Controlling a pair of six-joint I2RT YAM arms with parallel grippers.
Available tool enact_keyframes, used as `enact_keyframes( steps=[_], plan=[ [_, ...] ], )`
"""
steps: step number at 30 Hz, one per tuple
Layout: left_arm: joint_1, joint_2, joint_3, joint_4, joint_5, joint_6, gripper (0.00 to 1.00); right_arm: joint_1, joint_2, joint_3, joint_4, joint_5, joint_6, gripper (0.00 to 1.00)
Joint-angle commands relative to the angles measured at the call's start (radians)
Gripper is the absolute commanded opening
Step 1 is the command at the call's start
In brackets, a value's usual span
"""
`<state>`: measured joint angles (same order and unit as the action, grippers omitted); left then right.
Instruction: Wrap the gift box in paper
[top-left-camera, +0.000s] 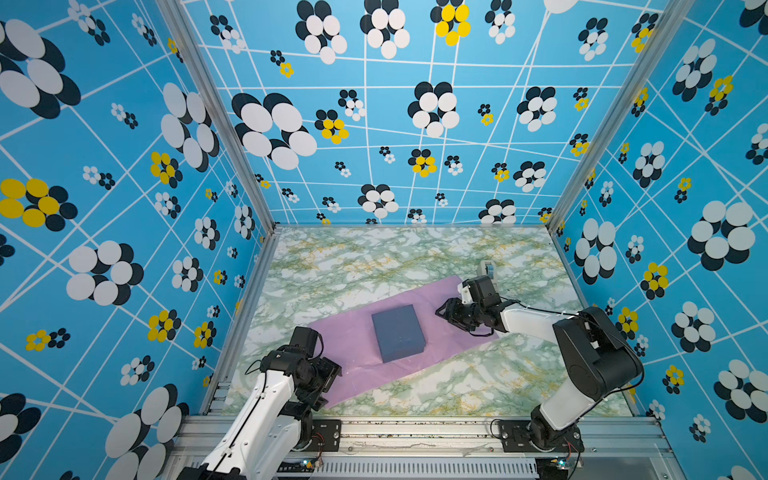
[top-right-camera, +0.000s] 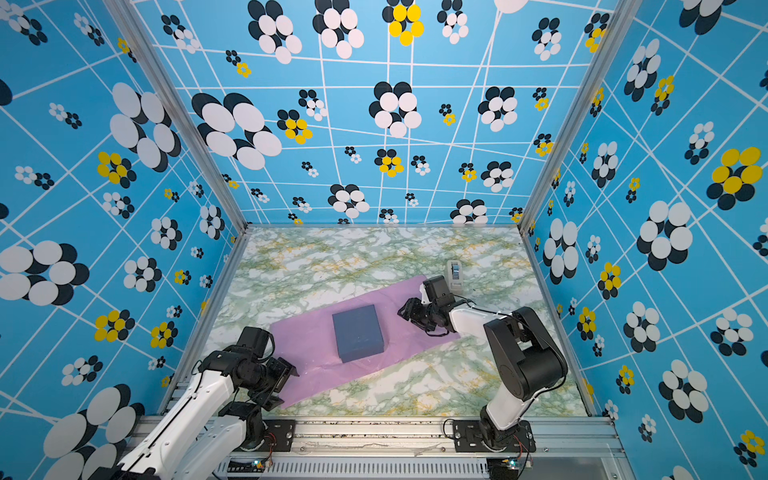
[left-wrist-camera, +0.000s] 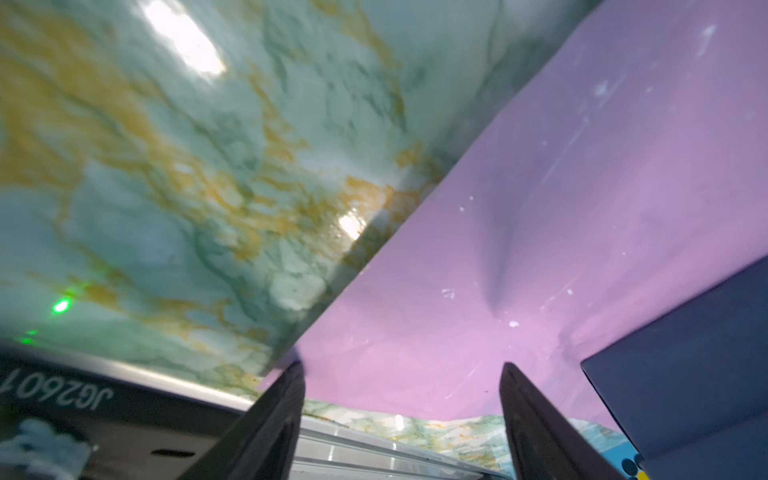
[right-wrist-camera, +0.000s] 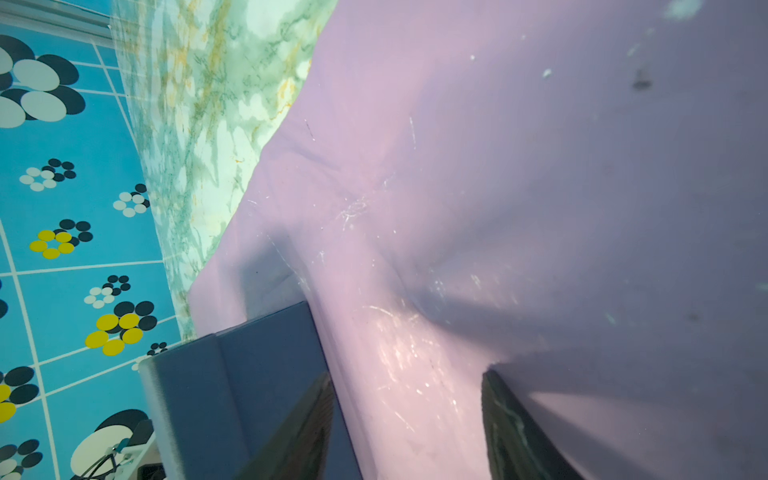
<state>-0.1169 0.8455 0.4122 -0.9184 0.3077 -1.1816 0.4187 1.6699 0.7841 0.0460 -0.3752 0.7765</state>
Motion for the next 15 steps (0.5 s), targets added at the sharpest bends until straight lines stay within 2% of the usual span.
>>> enact_keyframes(
  steps=[1,6,10,15],
  plan=[
    [0.017,0.052,0.047,0.007,-0.066,0.077,0.78,-0.001,-0.029,-0.008,-0.038,0.015,-0.020,0.59],
    [0.067,0.222,0.072,0.145,-0.049,0.146,0.78,0.010,-0.030,-0.055,-0.026,0.068,0.072,0.59],
    [0.103,0.354,0.147,0.204,-0.067,0.214,0.77,0.029,-0.067,-0.103,-0.046,0.164,0.136,0.59],
    [0.143,0.495,0.245,0.260,-0.095,0.281,0.78,0.053,-0.075,-0.148,0.005,0.218,0.212,0.59]
  ],
)
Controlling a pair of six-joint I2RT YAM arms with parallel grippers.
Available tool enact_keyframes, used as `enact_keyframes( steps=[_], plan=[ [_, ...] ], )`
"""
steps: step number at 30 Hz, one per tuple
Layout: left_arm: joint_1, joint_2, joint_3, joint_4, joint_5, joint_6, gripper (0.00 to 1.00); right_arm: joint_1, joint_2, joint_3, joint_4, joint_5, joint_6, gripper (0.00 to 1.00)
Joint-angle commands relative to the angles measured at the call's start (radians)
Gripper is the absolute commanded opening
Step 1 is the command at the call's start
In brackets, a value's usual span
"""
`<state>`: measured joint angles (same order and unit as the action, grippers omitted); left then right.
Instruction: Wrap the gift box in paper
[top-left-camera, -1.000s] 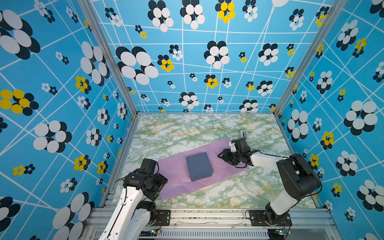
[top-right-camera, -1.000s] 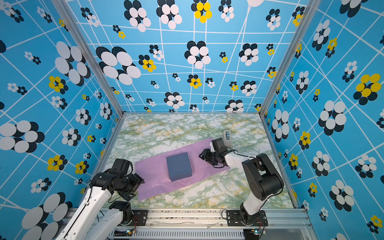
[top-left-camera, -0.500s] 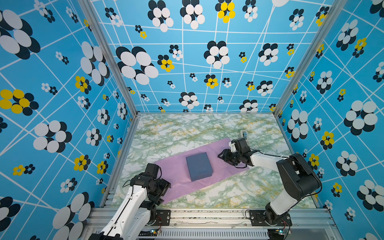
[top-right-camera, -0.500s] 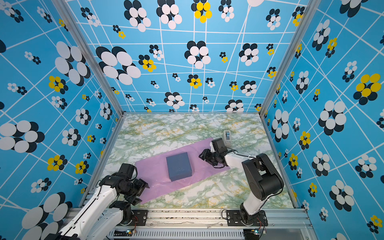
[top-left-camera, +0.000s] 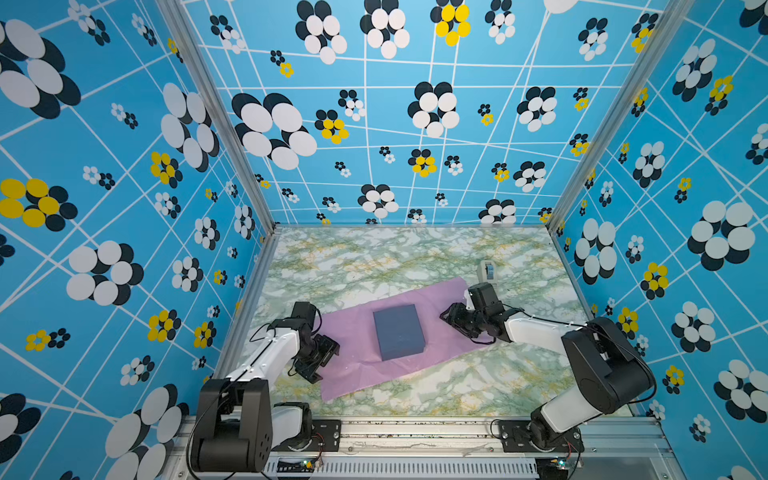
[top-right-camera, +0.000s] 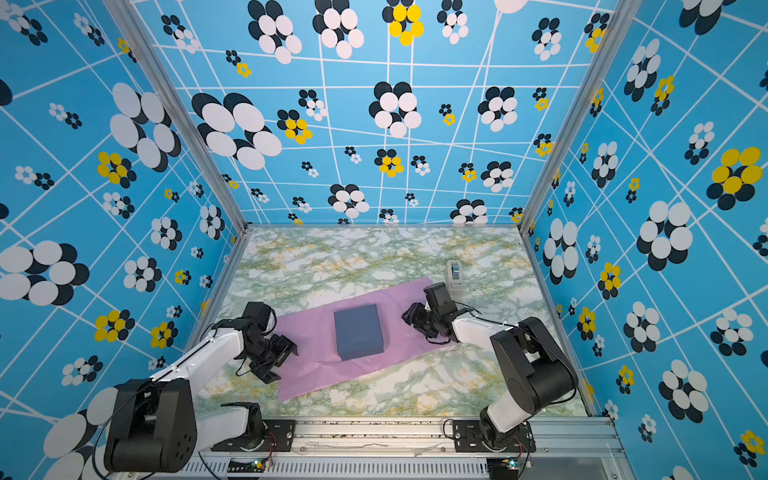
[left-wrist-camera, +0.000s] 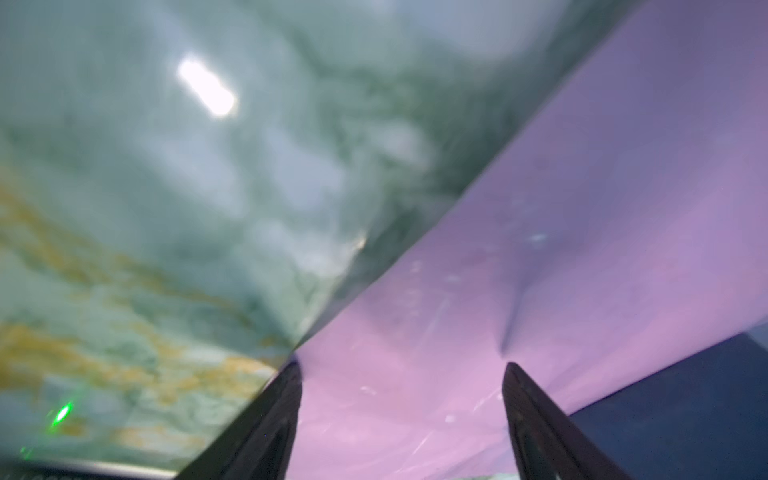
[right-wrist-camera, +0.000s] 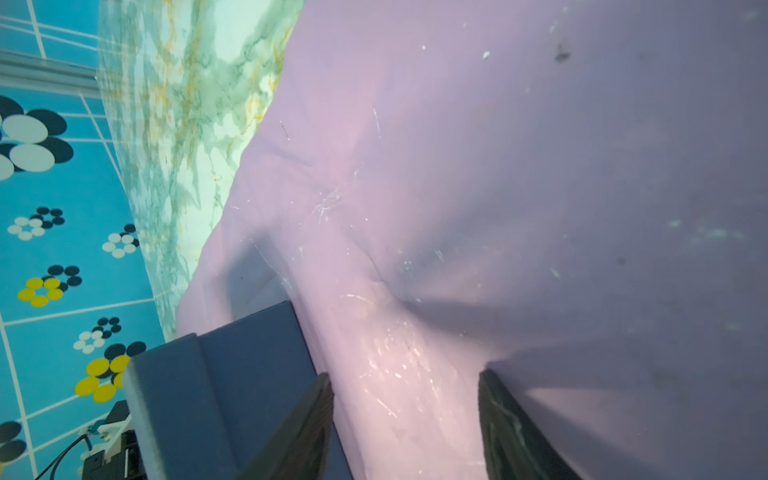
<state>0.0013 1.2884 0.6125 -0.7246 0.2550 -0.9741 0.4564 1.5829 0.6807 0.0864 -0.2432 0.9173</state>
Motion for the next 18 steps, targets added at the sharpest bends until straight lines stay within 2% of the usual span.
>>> enact_keyframes(
  steps=[1,6,10,15,18],
  plan=[
    [0.039,0.086,0.056,0.085,-0.029,0.080,0.78,0.024,0.014,-0.047,-0.017,0.091,0.085,0.59],
    [0.058,0.242,0.130,0.164,-0.031,0.121,0.77,0.057,0.032,-0.026,0.057,0.094,0.113,0.60],
    [0.072,0.339,0.200,0.199,-0.030,0.145,0.77,0.044,0.005,-0.002,0.084,0.078,0.066,0.63],
    [0.088,0.417,0.293,0.196,-0.054,0.201,0.77,-0.113,-0.106,-0.027,0.009,-0.054,0.000,0.66],
    [0.102,0.452,0.350,0.193,-0.068,0.243,0.77,-0.214,-0.156,0.000,-0.169,-0.120,-0.124,0.67]
  ],
)
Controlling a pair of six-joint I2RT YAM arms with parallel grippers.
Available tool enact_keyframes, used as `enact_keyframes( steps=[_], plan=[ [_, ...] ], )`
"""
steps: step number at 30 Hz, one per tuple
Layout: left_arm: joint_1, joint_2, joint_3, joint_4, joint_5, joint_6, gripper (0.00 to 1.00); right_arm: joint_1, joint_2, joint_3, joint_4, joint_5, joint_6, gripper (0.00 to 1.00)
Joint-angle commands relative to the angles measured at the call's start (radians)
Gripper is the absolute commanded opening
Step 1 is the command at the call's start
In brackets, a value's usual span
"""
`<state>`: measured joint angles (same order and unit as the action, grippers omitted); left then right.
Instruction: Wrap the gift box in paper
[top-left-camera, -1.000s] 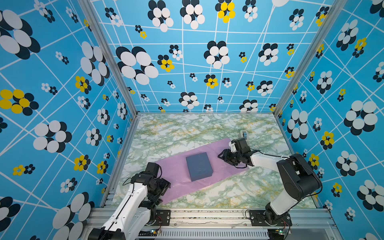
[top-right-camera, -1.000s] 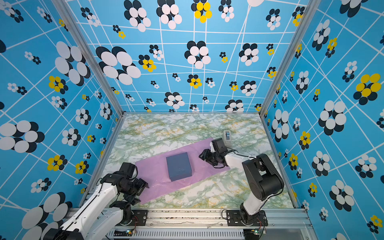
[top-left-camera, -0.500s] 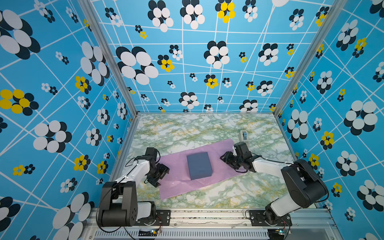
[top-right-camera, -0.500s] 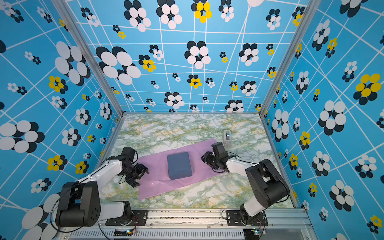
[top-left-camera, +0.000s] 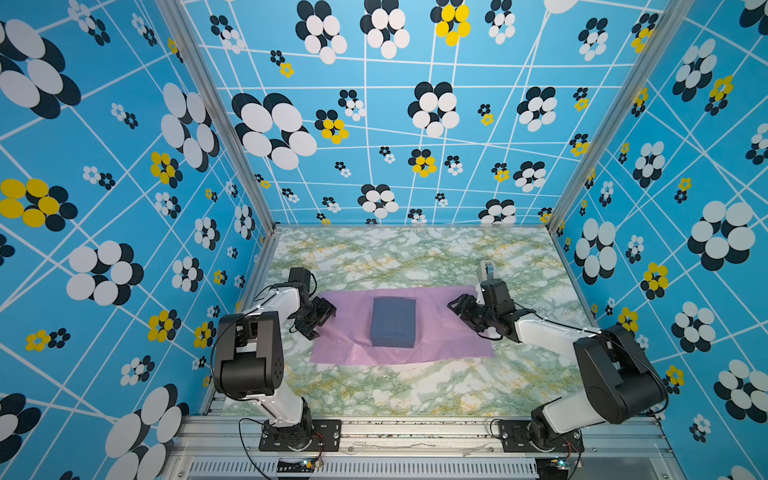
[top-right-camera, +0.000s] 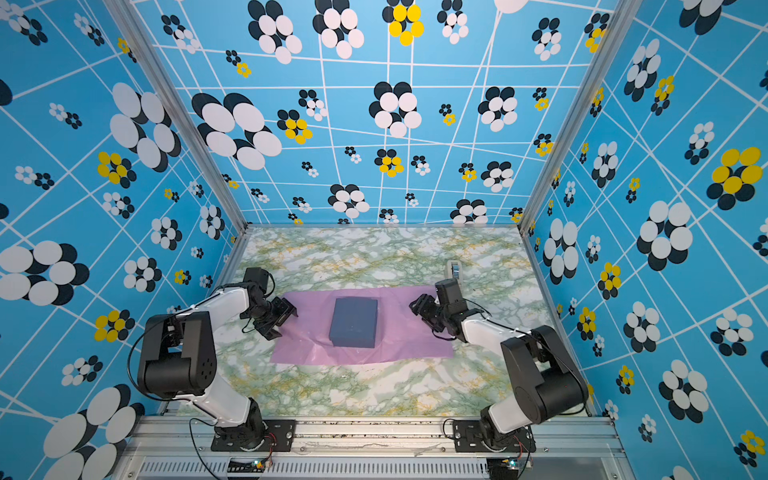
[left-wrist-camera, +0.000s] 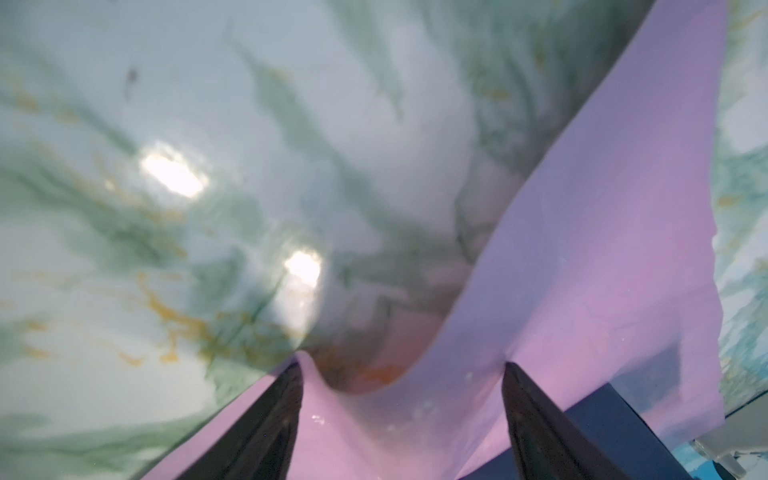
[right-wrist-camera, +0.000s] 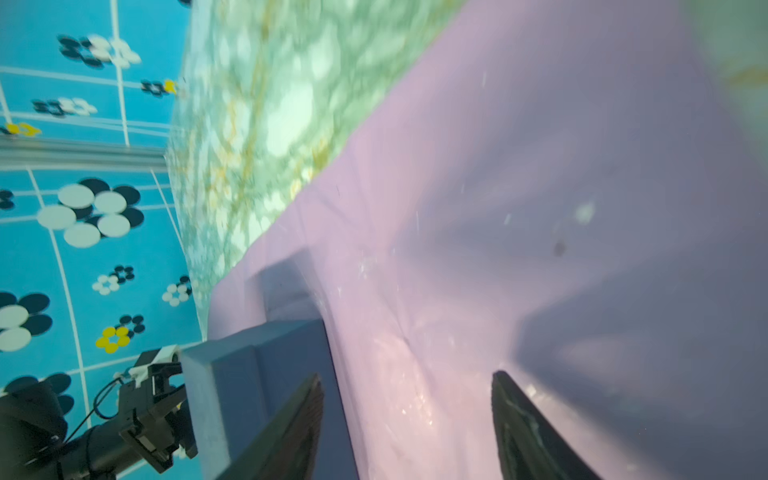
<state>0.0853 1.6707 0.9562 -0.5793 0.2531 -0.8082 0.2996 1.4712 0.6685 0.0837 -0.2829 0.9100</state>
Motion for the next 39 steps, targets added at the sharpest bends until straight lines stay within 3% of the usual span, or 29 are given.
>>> enact_keyframes(
  steps=[1,6,12,19,22,27,39],
  plan=[
    [0.019,0.080,0.026,0.042,-0.065,0.090,0.77,-0.082,-0.041,0.031,-0.228,-0.113,-0.164,0.67],
    [0.008,0.049,0.107,-0.001,-0.060,0.151,0.77,-0.155,0.025,0.074,-0.404,-0.196,-0.268,0.67],
    [-0.060,-0.096,0.137,-0.037,-0.005,0.192,0.75,-0.164,-0.029,0.043,-0.515,-0.157,-0.234,0.67],
    [-0.181,-0.179,-0.005,0.224,0.274,0.141,0.71,-0.163,-0.213,-0.058,-0.629,-0.100,-0.152,0.70],
    [-0.227,-0.175,-0.068,0.347,0.336,0.108,0.71,-0.163,-0.226,-0.104,-0.604,-0.119,-0.120,0.70],
    [-0.270,-0.127,-0.101,0.443,0.398,0.084,0.71,-0.163,-0.126,-0.098,-0.471,-0.215,-0.140,0.70],
    [-0.287,-0.059,-0.176,0.577,0.442,0.092,0.70,-0.164,0.034,-0.132,0.161,-0.468,-0.072,0.68]
  ],
)
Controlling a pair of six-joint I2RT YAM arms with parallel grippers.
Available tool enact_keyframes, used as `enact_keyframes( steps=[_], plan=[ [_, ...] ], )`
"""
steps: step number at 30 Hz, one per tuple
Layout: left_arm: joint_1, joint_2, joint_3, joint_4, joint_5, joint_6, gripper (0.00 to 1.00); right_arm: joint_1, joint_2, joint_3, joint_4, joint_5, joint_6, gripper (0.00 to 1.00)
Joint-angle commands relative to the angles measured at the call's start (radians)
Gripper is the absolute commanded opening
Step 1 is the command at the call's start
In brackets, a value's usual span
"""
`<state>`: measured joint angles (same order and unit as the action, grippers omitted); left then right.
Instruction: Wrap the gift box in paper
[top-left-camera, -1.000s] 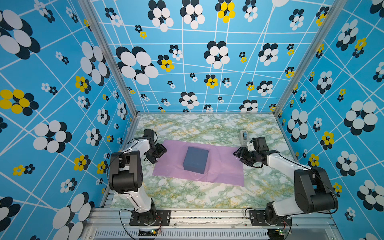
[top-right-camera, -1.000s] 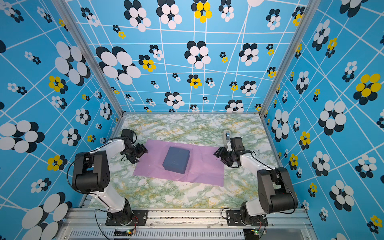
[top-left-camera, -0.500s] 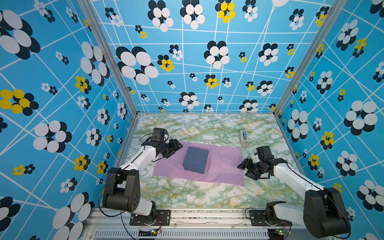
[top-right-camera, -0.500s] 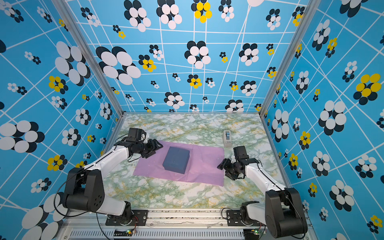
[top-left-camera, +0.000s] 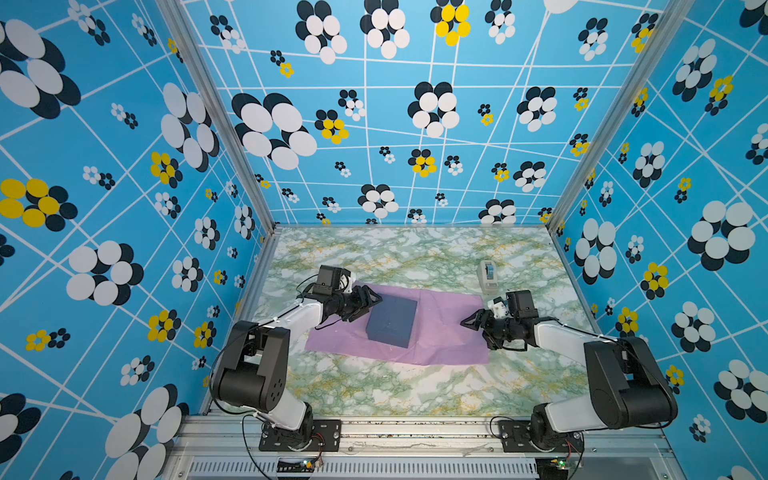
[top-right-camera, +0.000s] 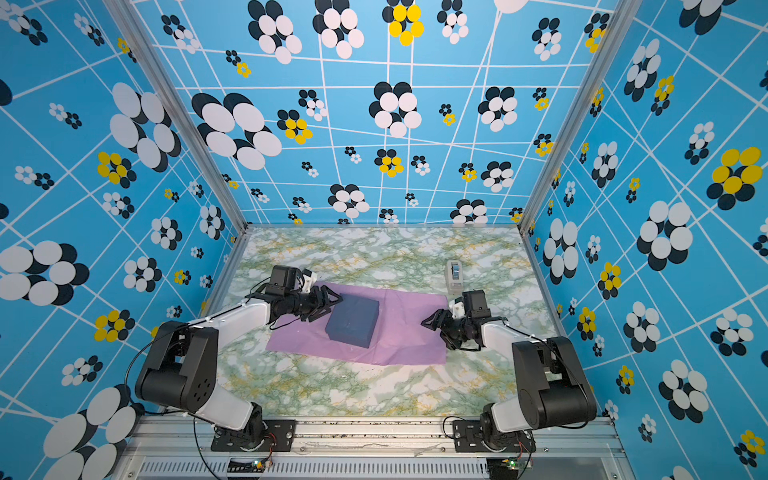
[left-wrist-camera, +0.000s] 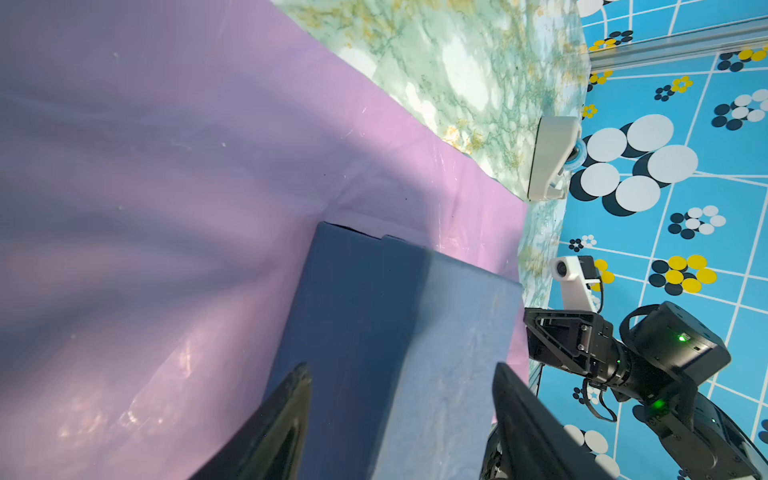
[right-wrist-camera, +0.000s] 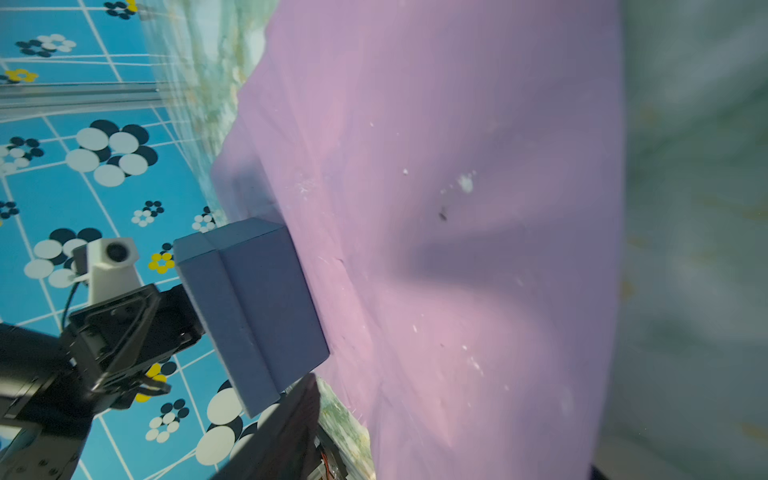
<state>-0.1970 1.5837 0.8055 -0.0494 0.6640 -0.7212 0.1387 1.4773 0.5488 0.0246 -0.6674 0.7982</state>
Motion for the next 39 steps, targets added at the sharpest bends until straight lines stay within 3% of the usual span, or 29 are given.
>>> enact_keyframes(
  steps=[1,5,9,16,22,31,34,39],
  plan=[
    [-0.005,0.027,-0.029,0.057,0.034,0.003,0.69,-0.004,0.033,-0.006,0.242,-0.089,0.044,0.68],
    [-0.005,0.002,-0.029,0.050,0.030,0.014,0.69,-0.014,0.030,0.051,0.102,-0.027,-0.026,0.65],
    [-0.005,-0.028,-0.032,-0.007,0.021,0.049,0.70,-0.014,0.039,0.126,-0.209,0.061,-0.158,0.47],
    [-0.020,-0.096,-0.081,-0.027,0.032,0.069,0.70,-0.014,0.050,0.110,-0.251,0.113,-0.151,0.17],
    [-0.052,-0.113,-0.100,-0.038,0.024,0.073,0.69,0.002,0.062,0.097,-0.245,0.152,-0.146,0.03],
    [-0.078,-0.103,-0.097,-0.013,0.029,0.055,0.65,0.054,0.084,0.095,-0.229,0.194,-0.129,0.00],
    [-0.076,-0.112,-0.094,-0.064,-0.027,0.082,0.65,0.056,0.058,0.103,-0.263,0.237,-0.134,0.00],
    [-0.089,-0.084,-0.123,0.031,0.024,0.036,0.64,0.058,0.038,0.108,-0.265,0.255,-0.126,0.00]
  ],
)
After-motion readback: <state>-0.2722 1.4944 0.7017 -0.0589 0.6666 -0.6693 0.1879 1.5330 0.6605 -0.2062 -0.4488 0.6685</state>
